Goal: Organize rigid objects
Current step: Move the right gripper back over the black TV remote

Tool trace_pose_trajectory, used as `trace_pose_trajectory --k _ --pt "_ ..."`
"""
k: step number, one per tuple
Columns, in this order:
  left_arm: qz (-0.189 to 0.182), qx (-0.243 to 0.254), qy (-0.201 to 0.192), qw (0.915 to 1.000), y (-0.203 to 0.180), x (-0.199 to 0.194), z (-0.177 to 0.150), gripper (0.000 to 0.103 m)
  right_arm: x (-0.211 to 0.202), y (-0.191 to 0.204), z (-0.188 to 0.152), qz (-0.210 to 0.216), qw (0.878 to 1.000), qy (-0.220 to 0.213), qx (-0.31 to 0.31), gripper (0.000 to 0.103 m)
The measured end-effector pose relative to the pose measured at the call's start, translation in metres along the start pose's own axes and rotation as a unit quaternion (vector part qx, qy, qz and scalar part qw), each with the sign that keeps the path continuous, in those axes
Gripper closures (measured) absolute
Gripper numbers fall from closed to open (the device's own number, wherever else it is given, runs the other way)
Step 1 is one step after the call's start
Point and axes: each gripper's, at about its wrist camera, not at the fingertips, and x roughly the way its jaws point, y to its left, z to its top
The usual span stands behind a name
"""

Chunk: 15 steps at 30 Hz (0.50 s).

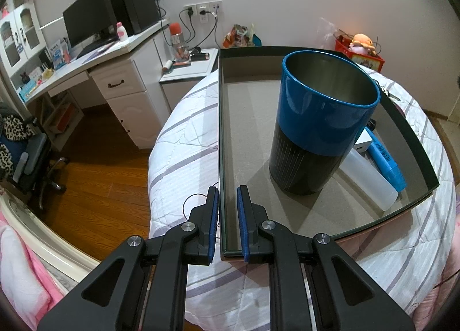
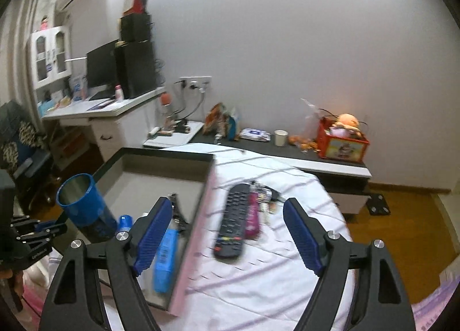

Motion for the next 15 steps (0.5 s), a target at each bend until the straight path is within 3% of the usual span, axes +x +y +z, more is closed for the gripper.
trace_pose_trajectory --k 7,15 --pt "0.001 0.000 0.000 1.0000 0.001 0.000 -0.001 0.090 -0.005 -0.030 -0.015 -0.009 0.999 0.011 0.037 0.020" --pt "0.003 0.000 0.000 1.0000 0.000 0.000 -0.003 0.090 0.015 -0.040 -0.037 -0.009 0.998 0.053 0.038 0.019"
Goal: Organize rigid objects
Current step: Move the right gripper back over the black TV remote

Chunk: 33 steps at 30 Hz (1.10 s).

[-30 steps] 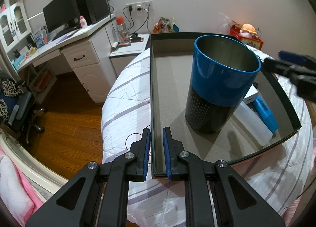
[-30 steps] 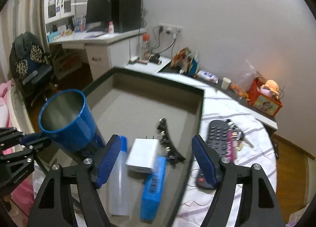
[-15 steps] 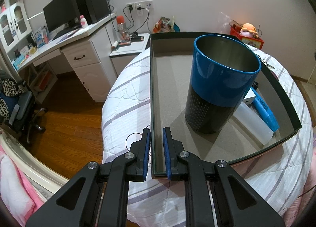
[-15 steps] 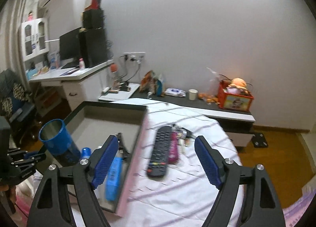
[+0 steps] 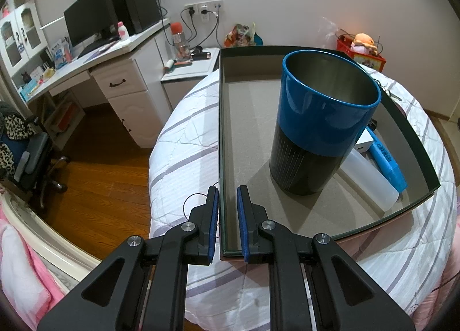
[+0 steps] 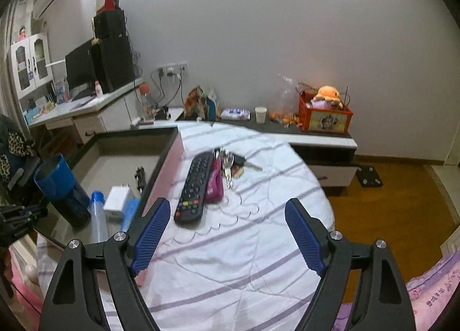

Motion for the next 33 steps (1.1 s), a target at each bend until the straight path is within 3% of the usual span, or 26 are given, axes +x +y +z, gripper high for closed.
trace_pose_trajectory --k 18,27,28,30,33 --pt "0.000 0.000 0.000 1.0000 0.000 0.000 0.000 0.090 0.070 0.026 -0.014 0.050 0.994 0.079 -0.052 0.019" --pt "0.002 0.001 0.000 1.0000 0.001 0.001 0.000 0.091 0.098 0.024 -0.007 0.129 0.985 0.101 -0.048 0.020" --pt "0.002 0.001 0.000 1.0000 0.000 0.000 -0.001 0.091 0.100 0.023 -0.006 0.137 0.984 0.104 -0.043 0.022" --pt "0.003 0.001 0.001 1.0000 0.000 0.000 -0.001 0.091 0.103 0.019 -0.007 0.161 0.980 0.109 -0.028 0.040" --pt "0.004 0.002 0.001 1.0000 0.001 0.000 -0.002 0.091 0.108 0.015 -0.010 0.169 0.978 0.121 -0.018 0.052"
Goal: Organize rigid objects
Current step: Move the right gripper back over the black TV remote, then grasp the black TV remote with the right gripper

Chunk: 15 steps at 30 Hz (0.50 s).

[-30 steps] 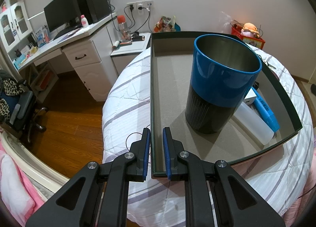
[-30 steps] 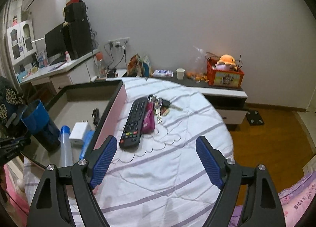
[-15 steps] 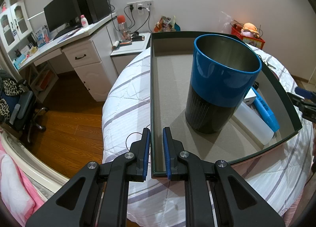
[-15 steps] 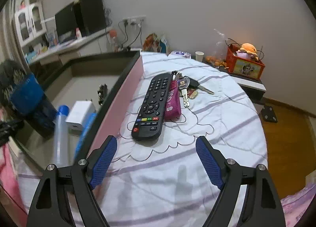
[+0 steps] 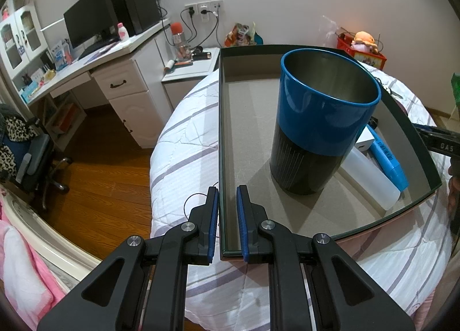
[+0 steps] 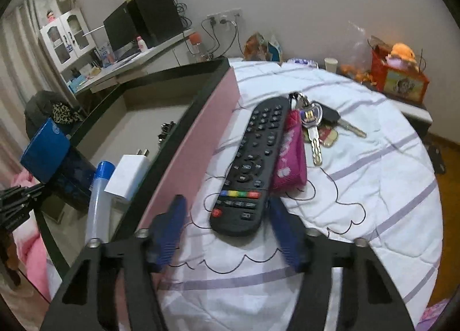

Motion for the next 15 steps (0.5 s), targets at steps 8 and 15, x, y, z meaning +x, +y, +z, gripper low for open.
trace_pose_trajectory --k 8,15 --pt "0.005 0.002 0.000 1.0000 0.000 0.001 -0.001 0.092 0.001 -0.002 -0.002 0.003 1.000 0.011 -0.005 0.077" --pt "0.005 0.002 0.001 1.0000 -0.001 0.001 0.000 0.092 -0.012 -0.001 -0.010 0.007 1.000 0.015 -0.005 0.084"
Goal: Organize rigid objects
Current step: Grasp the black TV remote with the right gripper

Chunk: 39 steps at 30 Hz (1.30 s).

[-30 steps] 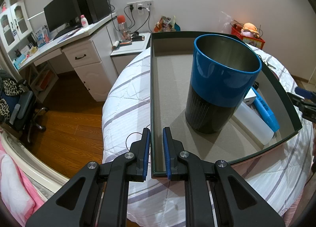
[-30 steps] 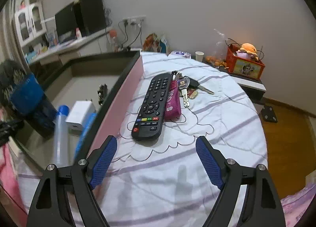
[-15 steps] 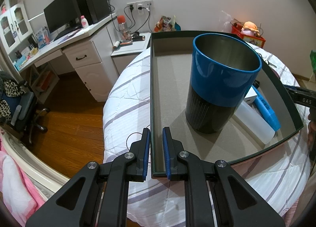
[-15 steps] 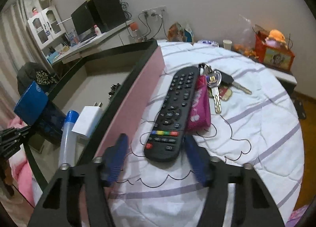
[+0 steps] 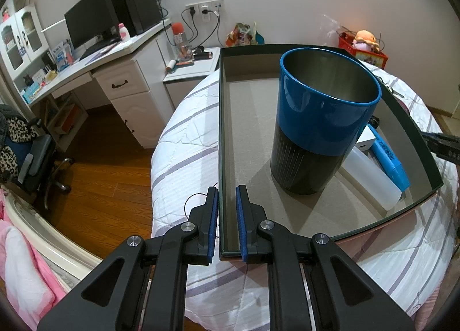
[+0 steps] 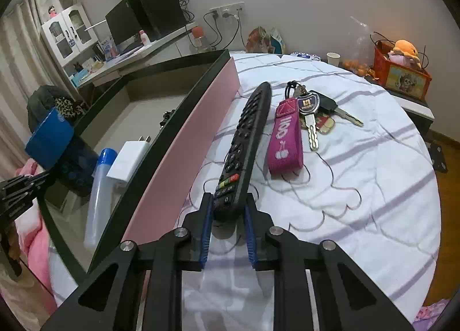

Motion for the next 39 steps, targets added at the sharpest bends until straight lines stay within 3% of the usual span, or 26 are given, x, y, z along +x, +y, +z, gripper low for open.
trace_pose_trajectory --k 10,13,14,15,16,24,30,31,33,39 --pt "-0.005 -0.001 -0.001 1.0000 0.001 0.000 -0.002 0.091 -0.035 0.013 -0.031 -0.046 0.998 0.031 -0.019 0.083" --pt "-0.006 -0.002 0.000 1.0000 0.002 0.000 -0.002 0.091 -0.032 0.015 -0.028 -0.087 0.996 0.019 -0.018 0.065" --pt "-0.006 -0.002 0.000 1.0000 0.002 0.000 -0.002 0.091 -0.029 0.017 -0.026 -0.101 0.995 0.013 -0.017 0.051" --pt "-0.006 -0.002 0.000 1.0000 0.002 0.000 -0.002 0.091 -0.025 0.019 -0.023 -0.110 0.994 0.010 -0.020 0.042" --pt "-0.007 -0.002 0.000 1.0000 0.002 0.000 -0.002 0.091 -0.024 0.021 -0.022 -0.116 0.993 0.006 -0.025 0.041" --pt "-0.009 -0.001 0.001 1.0000 0.001 -0.001 -0.001 0.091 0.014 0.035 -0.006 -0.179 0.980 0.022 -0.080 0.041" --pt "-0.010 -0.001 0.001 1.0000 0.000 -0.001 0.000 0.091 0.018 0.032 -0.003 -0.173 0.980 0.019 -0.102 0.042" --pt "-0.010 -0.001 0.000 0.9999 0.000 -0.001 -0.001 0.091 0.019 0.031 -0.004 -0.165 0.981 0.020 -0.102 0.044" --pt "-0.010 -0.001 0.001 0.9999 0.000 -0.001 0.000 0.091 0.015 0.029 -0.005 -0.152 0.984 0.019 -0.091 0.058" --pt "-0.012 -0.002 0.001 0.9999 0.000 -0.001 0.000 0.091 0.004 0.030 -0.011 -0.143 0.987 0.013 -0.071 0.059"
